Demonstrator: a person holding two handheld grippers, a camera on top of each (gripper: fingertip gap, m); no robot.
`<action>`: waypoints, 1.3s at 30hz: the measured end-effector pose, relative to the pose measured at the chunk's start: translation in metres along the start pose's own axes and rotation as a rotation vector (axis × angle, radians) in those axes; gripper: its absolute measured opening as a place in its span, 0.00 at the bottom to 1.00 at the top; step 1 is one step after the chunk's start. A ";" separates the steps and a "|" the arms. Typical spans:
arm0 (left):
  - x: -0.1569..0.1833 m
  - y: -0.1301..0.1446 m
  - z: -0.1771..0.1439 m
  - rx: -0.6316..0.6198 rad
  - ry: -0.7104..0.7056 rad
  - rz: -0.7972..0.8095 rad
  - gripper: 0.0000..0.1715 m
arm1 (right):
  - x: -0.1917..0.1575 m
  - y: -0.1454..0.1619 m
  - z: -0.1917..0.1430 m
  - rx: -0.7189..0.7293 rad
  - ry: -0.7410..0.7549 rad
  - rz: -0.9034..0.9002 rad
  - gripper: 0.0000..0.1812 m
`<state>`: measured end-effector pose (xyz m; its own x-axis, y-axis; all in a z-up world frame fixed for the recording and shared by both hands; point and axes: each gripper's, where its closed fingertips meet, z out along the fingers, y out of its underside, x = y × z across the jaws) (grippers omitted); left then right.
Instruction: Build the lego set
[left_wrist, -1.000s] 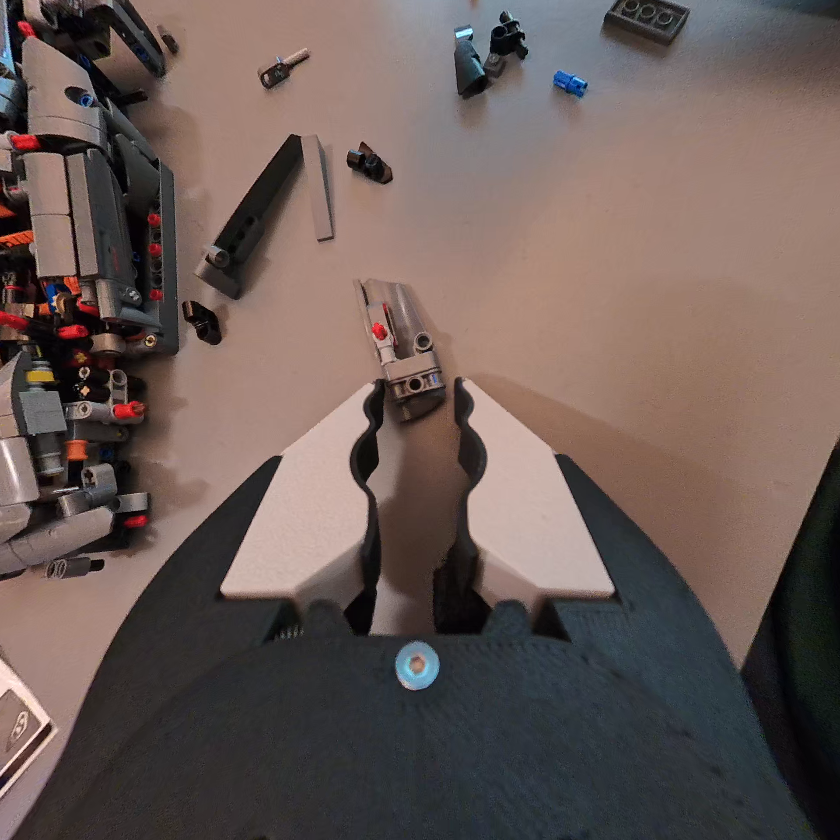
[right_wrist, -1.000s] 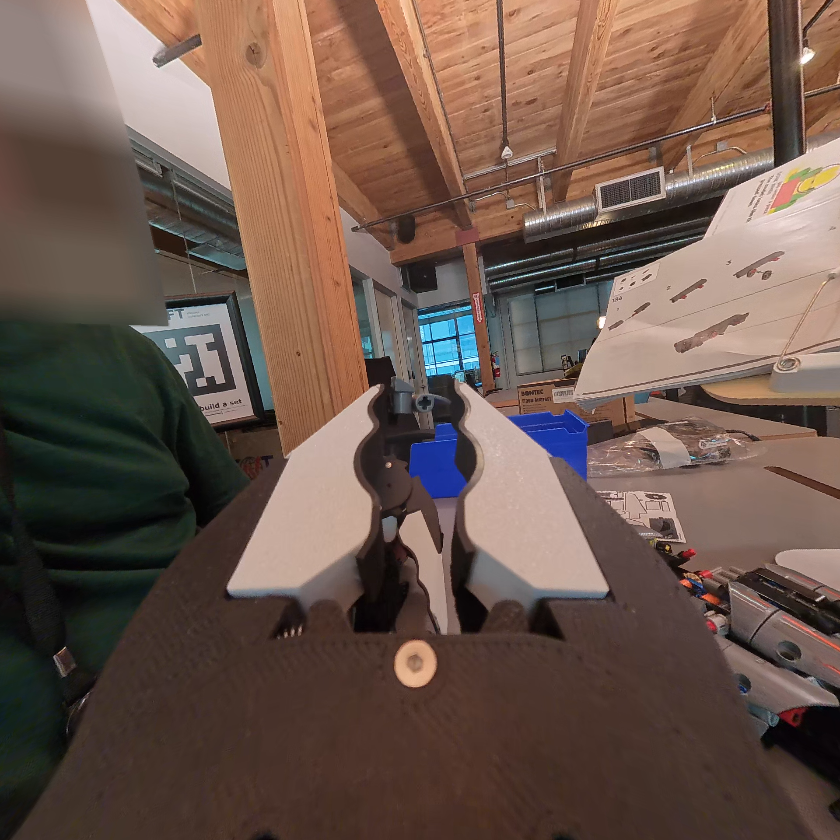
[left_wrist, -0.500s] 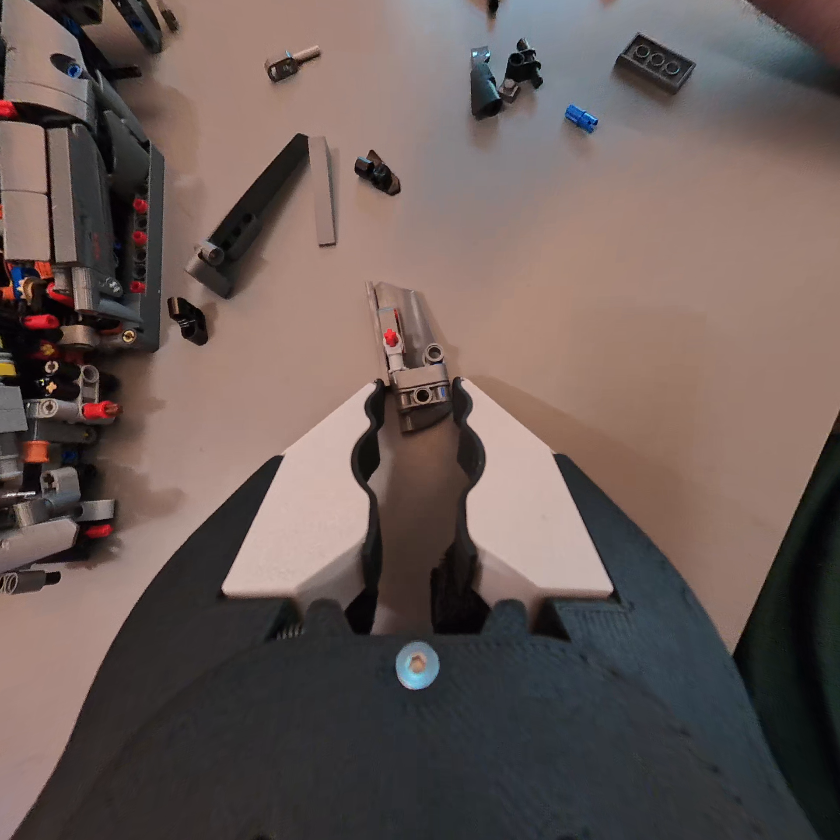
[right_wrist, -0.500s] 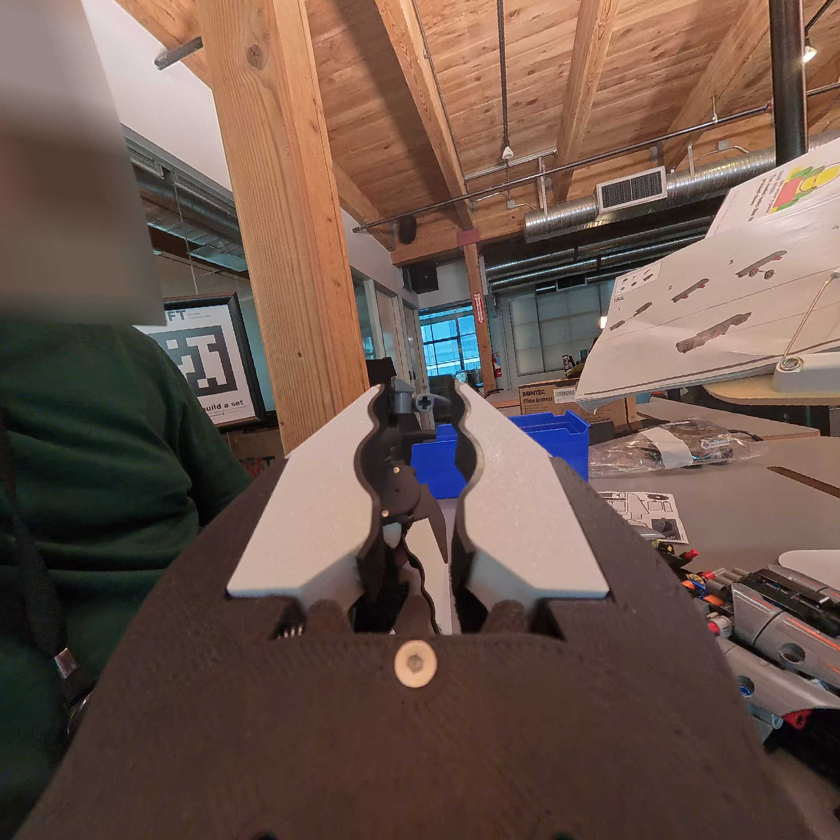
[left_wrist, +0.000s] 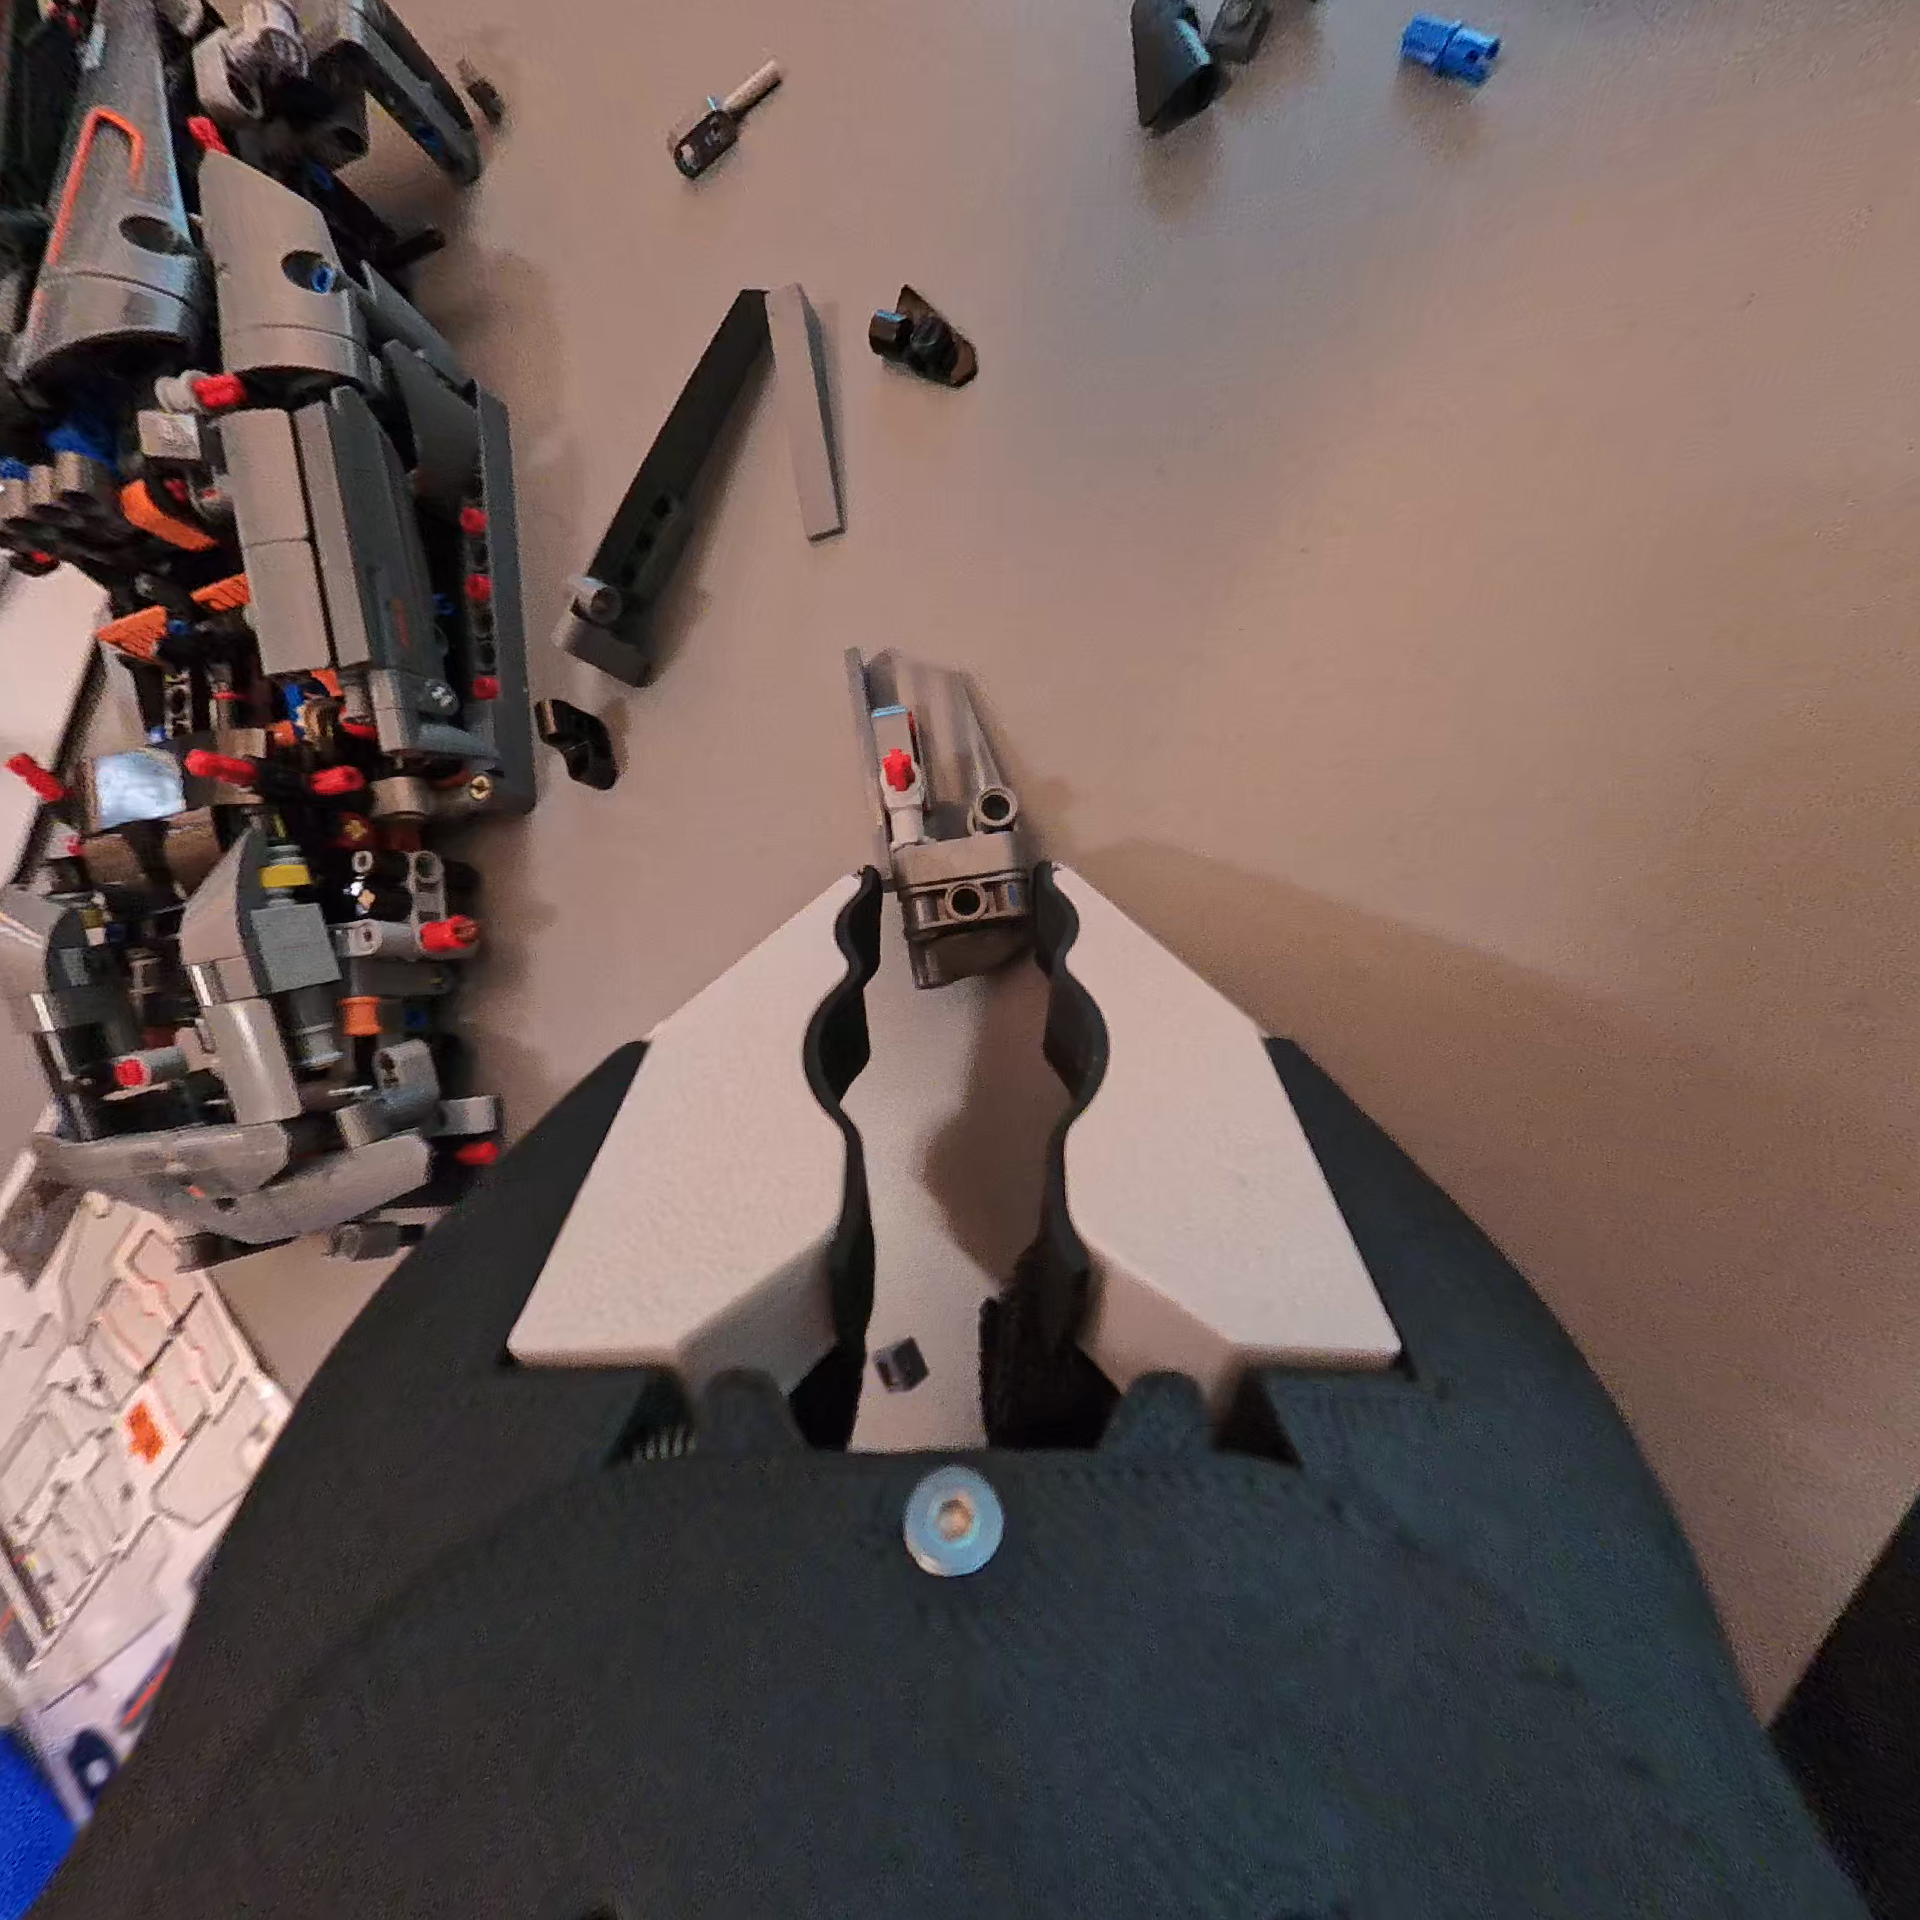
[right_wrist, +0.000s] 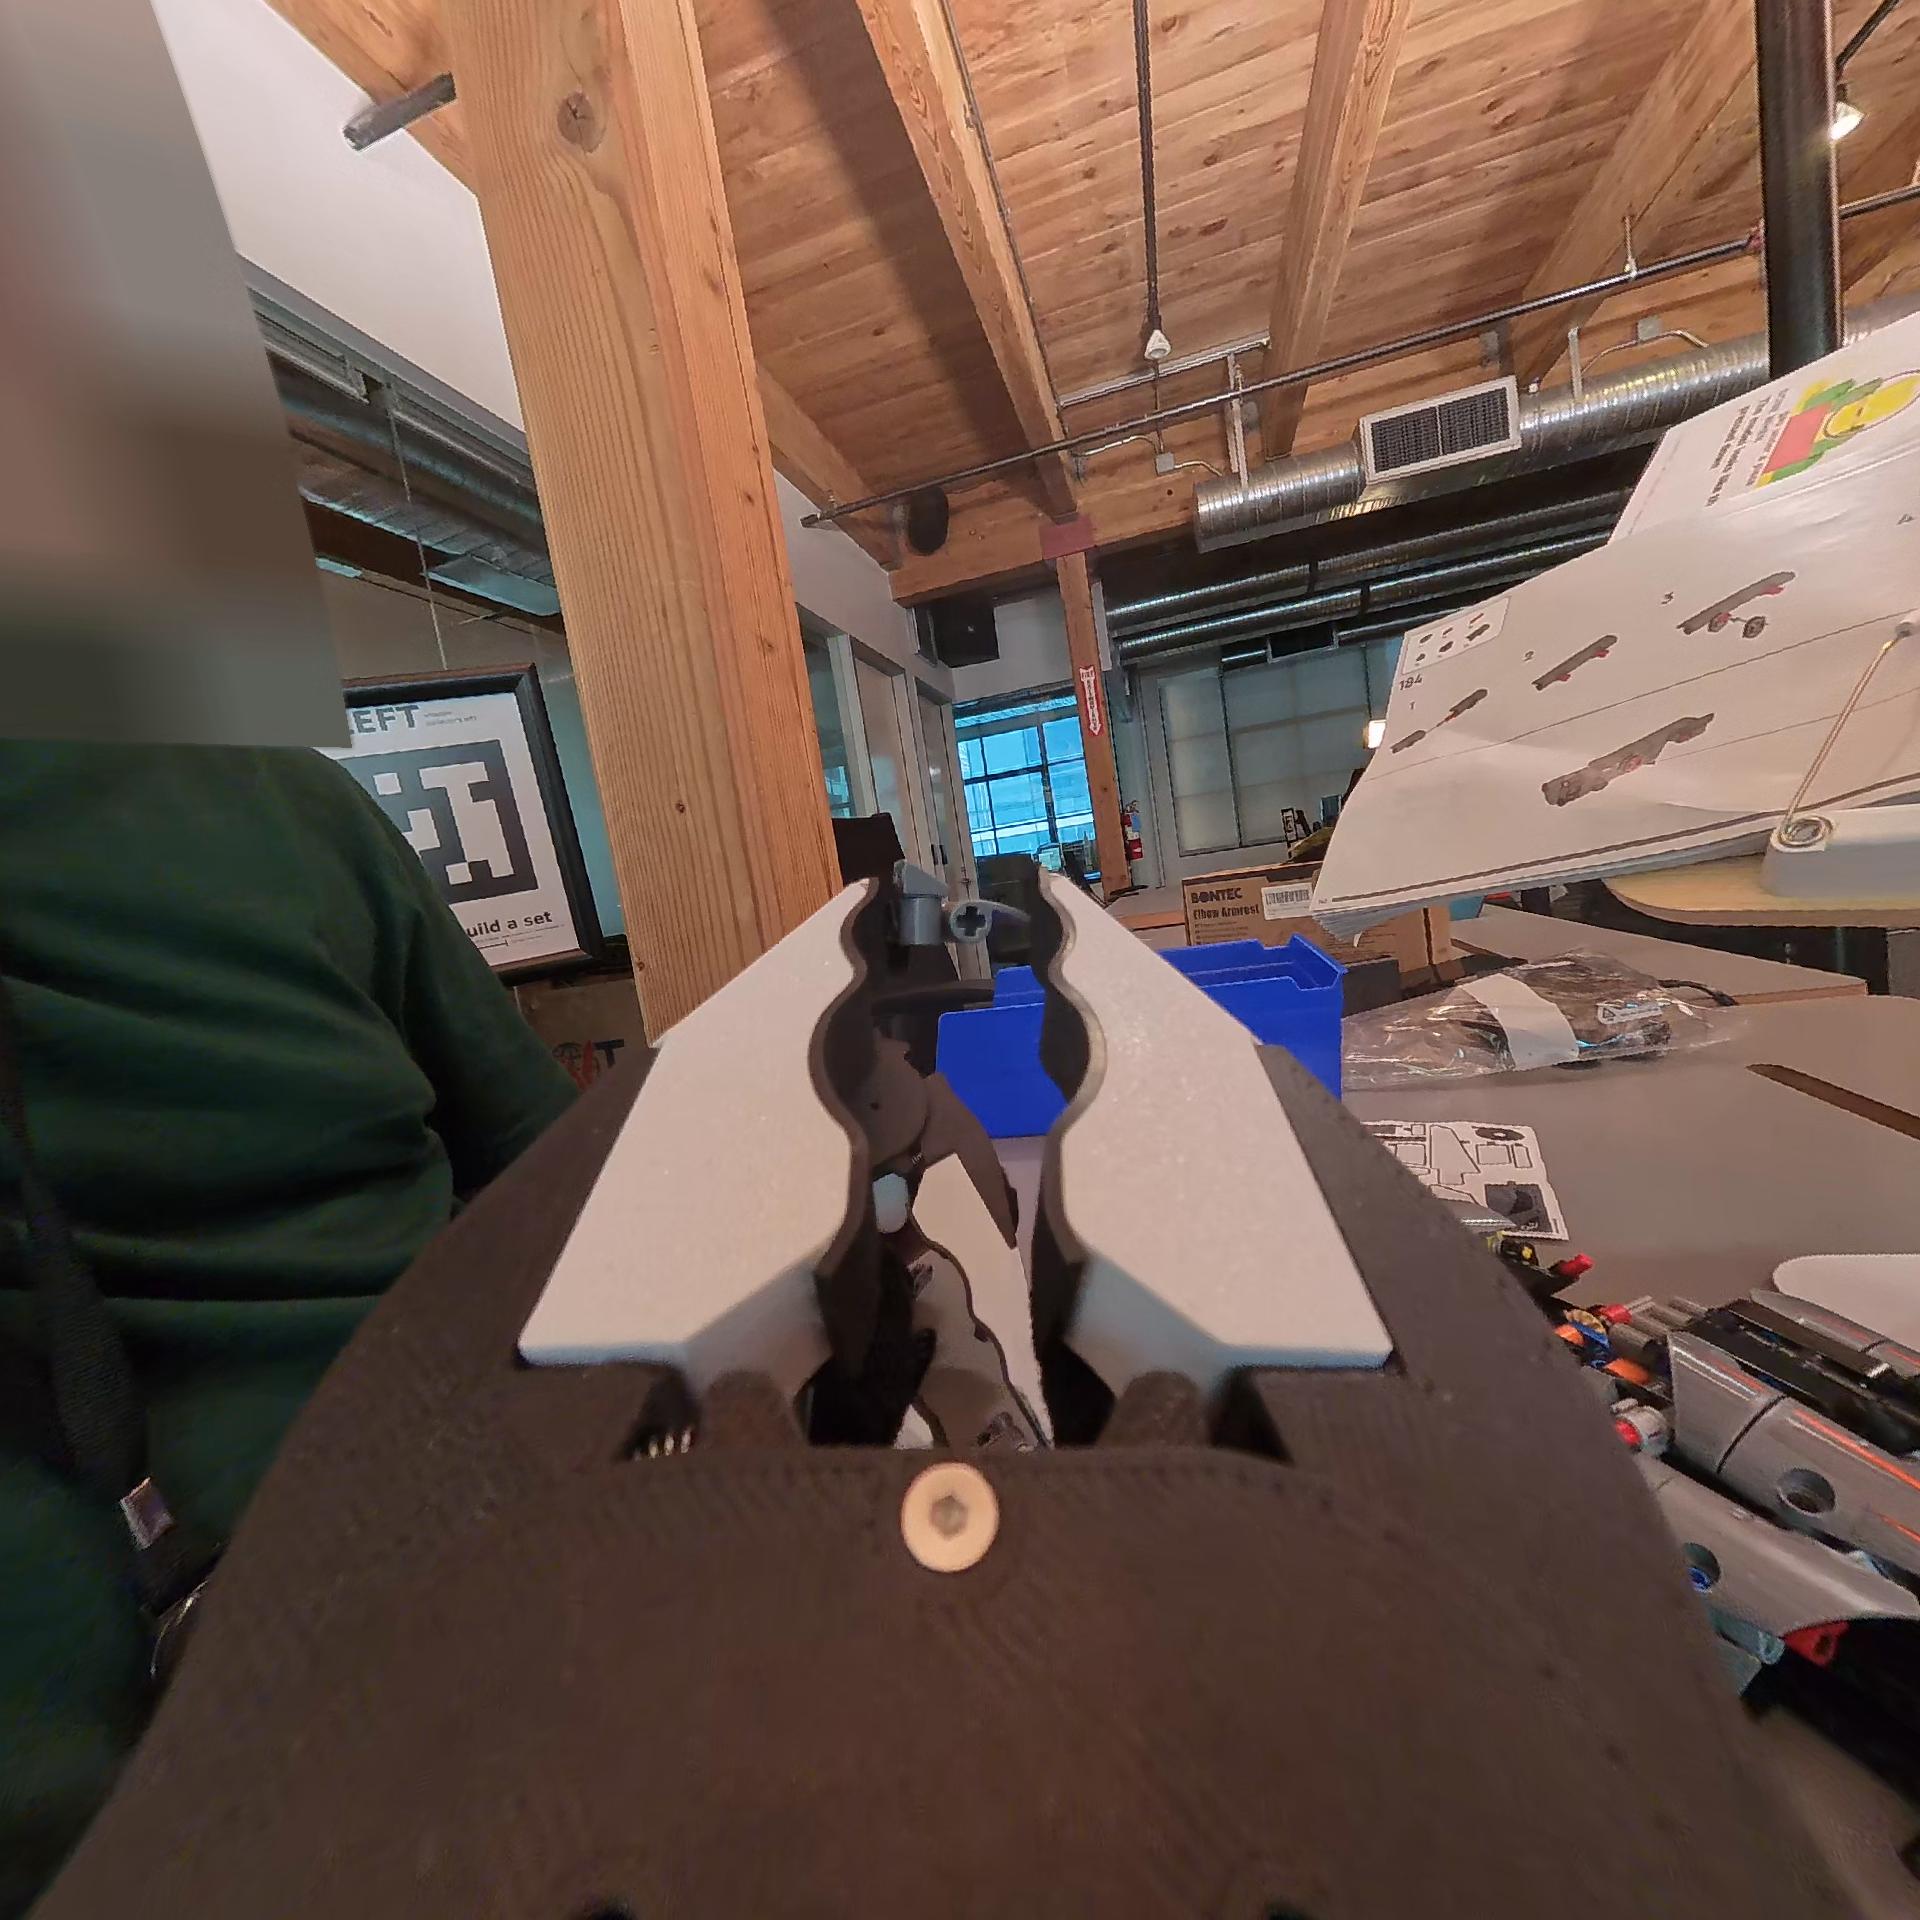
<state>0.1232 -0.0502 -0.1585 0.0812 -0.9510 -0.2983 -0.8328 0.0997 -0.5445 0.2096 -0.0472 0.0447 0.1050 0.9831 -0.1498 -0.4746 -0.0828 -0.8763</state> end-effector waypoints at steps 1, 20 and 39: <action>-0.001 0.000 0.000 -0.006 -0.013 0.017 0.16 | 0.000 0.000 0.000 0.001 0.000 0.000 0.13; -0.013 0.007 -0.004 -0.043 -0.124 0.129 0.16 | 0.000 0.000 0.000 0.001 0.000 0.001 0.13; -0.025 -0.009 -0.028 0.081 -0.125 0.070 0.16 | -0.003 -0.005 0.000 0.015 -0.007 -0.009 0.13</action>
<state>0.1134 -0.0354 -0.1236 0.0966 -0.8977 -0.4300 -0.7926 0.1919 -0.5787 0.2119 -0.0500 0.0493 0.1029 0.9850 -0.1387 -0.4865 -0.0718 -0.8707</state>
